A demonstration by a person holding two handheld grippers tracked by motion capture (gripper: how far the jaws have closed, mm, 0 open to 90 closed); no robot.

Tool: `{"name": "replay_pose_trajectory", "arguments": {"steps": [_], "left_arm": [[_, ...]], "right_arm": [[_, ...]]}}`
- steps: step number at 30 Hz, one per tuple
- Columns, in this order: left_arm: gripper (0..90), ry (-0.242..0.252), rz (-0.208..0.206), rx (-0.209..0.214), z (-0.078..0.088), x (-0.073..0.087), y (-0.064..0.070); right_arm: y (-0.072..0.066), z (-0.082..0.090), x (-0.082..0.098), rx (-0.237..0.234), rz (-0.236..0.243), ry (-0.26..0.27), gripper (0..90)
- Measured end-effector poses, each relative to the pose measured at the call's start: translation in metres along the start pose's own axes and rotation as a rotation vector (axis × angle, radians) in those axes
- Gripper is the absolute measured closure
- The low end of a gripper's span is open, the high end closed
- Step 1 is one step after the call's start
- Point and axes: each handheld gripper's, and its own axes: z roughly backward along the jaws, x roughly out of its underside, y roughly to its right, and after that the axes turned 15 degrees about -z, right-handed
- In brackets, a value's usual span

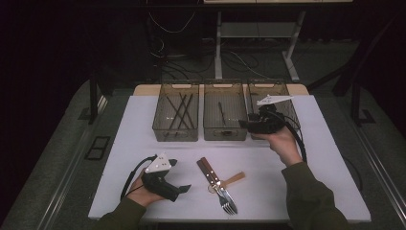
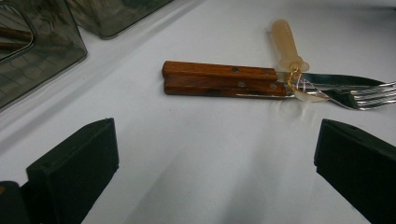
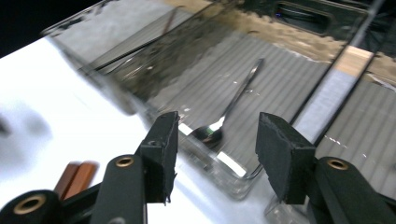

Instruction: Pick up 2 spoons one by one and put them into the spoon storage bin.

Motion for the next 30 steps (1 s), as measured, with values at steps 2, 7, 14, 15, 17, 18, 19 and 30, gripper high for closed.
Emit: {"name": "replay_pose_trajectory", "arguments": {"steps": [2, 7, 14, 15, 17, 18, 19, 30], "left_arm": [[0.0, -0.001, 0.002, -0.002, 0.000, 0.000, 0.000], [0.0, -0.005, -0.002, -0.004, 0.000, 0.000, -0.001], [0.0, -0.007, 0.001, -0.003, 0.000, 0.000, 0.000], [0.0, -0.006, -0.002, -0.004, 0.000, 0.000, 0.000], [0.0, -0.006, -0.003, -0.004, 0.000, 0.000, 0.000], [0.0, -0.007, -0.003, -0.004, 0.000, 0.000, 0.000], [0.0, -0.007, -0.003, -0.004, 0.000, 0.000, 0.000], [0.0, -0.007, -0.003, -0.005, 0.000, 0.000, 0.000]], "right_arm": [[-0.003, 0.005, 0.005, -0.021, 0.037, -0.020, 47.0], [-0.007, 0.014, 0.019, -0.082, 0.085, -0.063, 45.8], [-0.014, 0.015, 0.038, -0.175, 0.186, -0.152, 43.1], [-0.016, 0.014, 0.041, -0.181, 0.200, -0.165, 41.6], [-0.018, 0.013, 0.046, -0.196, 0.226, -0.180, 39.6], [-0.019, 0.012, 0.049, -0.202, 0.238, -0.184, 37.9], [-0.021, 0.011, 0.051, -0.211, 0.245, -0.191, 38.4], [-0.035, -0.004, 0.071, -0.360, 0.388, -0.329, 35.3]]}}
